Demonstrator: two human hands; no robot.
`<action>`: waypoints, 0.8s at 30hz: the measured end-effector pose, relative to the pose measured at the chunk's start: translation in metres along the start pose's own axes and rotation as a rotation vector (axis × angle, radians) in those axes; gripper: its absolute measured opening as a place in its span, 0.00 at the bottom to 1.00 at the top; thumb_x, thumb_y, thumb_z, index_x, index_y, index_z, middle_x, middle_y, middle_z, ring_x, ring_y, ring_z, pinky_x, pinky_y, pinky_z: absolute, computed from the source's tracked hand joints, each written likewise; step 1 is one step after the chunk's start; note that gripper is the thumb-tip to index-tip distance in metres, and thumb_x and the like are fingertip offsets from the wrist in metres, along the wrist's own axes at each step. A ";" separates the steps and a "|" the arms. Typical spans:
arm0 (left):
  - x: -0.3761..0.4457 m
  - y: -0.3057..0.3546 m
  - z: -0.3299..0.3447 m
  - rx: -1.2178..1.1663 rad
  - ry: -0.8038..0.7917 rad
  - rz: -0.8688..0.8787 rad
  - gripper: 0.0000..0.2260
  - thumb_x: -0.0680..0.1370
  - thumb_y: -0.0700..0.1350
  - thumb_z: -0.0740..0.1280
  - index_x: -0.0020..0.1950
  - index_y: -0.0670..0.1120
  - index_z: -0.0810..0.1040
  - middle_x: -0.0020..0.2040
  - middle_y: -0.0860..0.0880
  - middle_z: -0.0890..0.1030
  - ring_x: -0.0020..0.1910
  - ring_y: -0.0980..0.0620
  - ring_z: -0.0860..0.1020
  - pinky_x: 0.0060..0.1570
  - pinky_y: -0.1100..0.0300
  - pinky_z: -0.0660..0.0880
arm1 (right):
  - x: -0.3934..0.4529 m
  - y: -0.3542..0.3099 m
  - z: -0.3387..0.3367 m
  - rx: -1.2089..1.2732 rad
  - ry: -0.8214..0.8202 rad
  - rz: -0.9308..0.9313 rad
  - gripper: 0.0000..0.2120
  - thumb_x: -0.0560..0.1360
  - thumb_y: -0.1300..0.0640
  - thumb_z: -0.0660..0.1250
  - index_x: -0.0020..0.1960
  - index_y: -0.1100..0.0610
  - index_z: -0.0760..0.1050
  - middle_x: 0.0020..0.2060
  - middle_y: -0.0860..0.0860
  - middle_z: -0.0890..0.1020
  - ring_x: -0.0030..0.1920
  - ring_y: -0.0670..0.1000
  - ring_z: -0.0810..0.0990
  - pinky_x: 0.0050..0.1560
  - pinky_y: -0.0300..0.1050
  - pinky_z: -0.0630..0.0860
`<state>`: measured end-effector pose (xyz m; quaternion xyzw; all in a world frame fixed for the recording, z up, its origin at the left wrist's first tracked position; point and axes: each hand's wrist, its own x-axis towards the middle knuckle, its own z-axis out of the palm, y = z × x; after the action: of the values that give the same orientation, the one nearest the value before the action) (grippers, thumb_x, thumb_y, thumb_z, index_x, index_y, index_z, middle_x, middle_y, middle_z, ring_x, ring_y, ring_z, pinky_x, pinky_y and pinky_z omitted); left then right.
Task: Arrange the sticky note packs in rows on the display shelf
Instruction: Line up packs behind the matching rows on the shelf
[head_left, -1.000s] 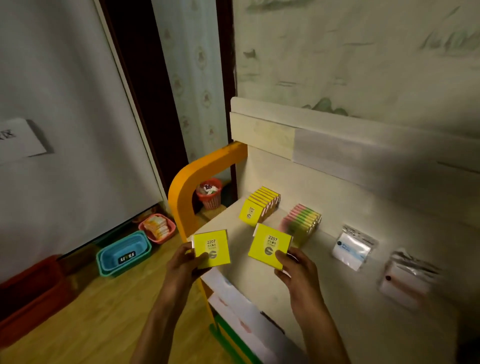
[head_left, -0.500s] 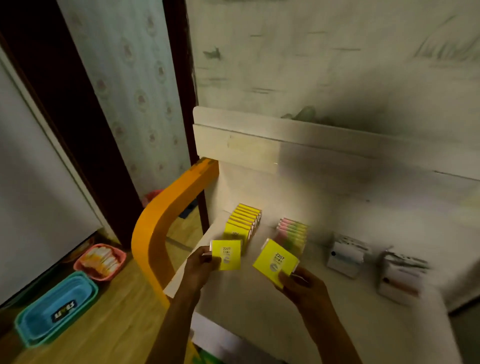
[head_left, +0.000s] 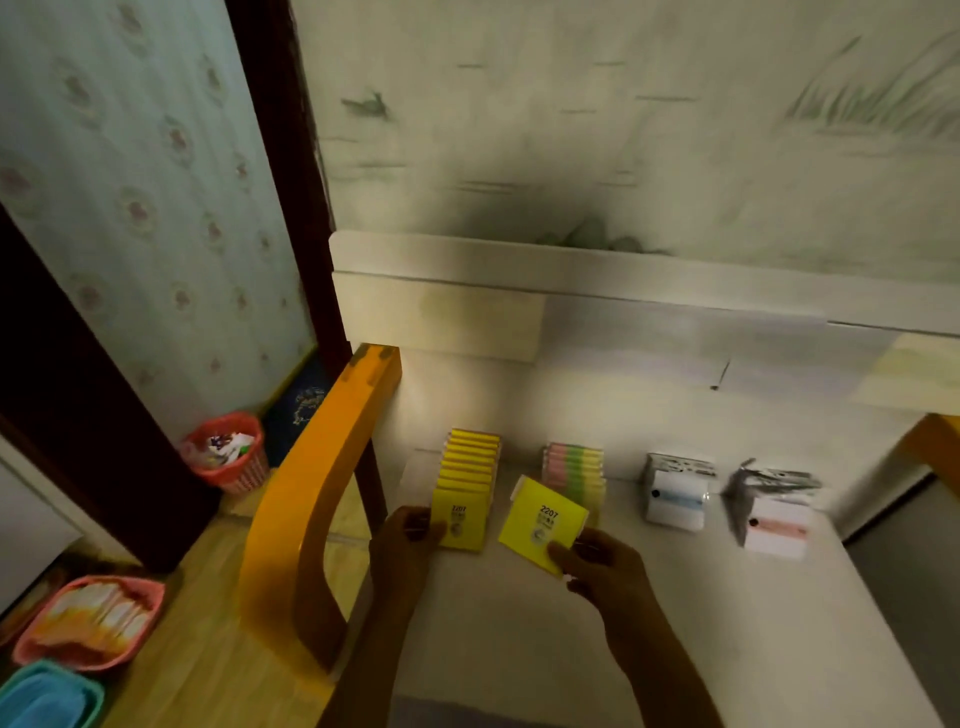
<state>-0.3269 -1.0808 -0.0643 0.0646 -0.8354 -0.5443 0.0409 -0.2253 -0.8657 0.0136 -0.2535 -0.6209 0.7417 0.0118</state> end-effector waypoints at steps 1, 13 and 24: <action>0.000 0.001 0.002 0.011 0.014 0.018 0.11 0.73 0.47 0.75 0.52 0.45 0.83 0.44 0.52 0.81 0.44 0.53 0.78 0.39 0.69 0.68 | 0.001 0.002 0.001 -0.046 0.007 -0.021 0.12 0.70 0.62 0.76 0.53 0.57 0.81 0.44 0.54 0.87 0.44 0.54 0.83 0.41 0.46 0.78; 0.000 0.001 0.013 0.140 0.088 0.019 0.11 0.76 0.51 0.72 0.54 0.47 0.81 0.49 0.47 0.83 0.48 0.47 0.80 0.47 0.56 0.74 | 0.020 0.033 0.015 -0.182 0.088 -0.151 0.13 0.65 0.64 0.79 0.48 0.57 0.83 0.40 0.53 0.87 0.43 0.54 0.86 0.46 0.52 0.82; 0.003 0.006 -0.010 0.338 -0.091 0.083 0.16 0.76 0.48 0.71 0.61 0.46 0.75 0.56 0.48 0.79 0.53 0.50 0.79 0.47 0.63 0.73 | 0.046 0.049 0.055 -0.285 0.144 -0.245 0.14 0.63 0.63 0.81 0.43 0.56 0.78 0.36 0.51 0.84 0.38 0.47 0.84 0.40 0.46 0.82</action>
<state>-0.3286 -1.0873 -0.0546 0.0116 -0.9179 -0.3965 0.0140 -0.2720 -0.9119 -0.0424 -0.2275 -0.7435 0.6190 0.1104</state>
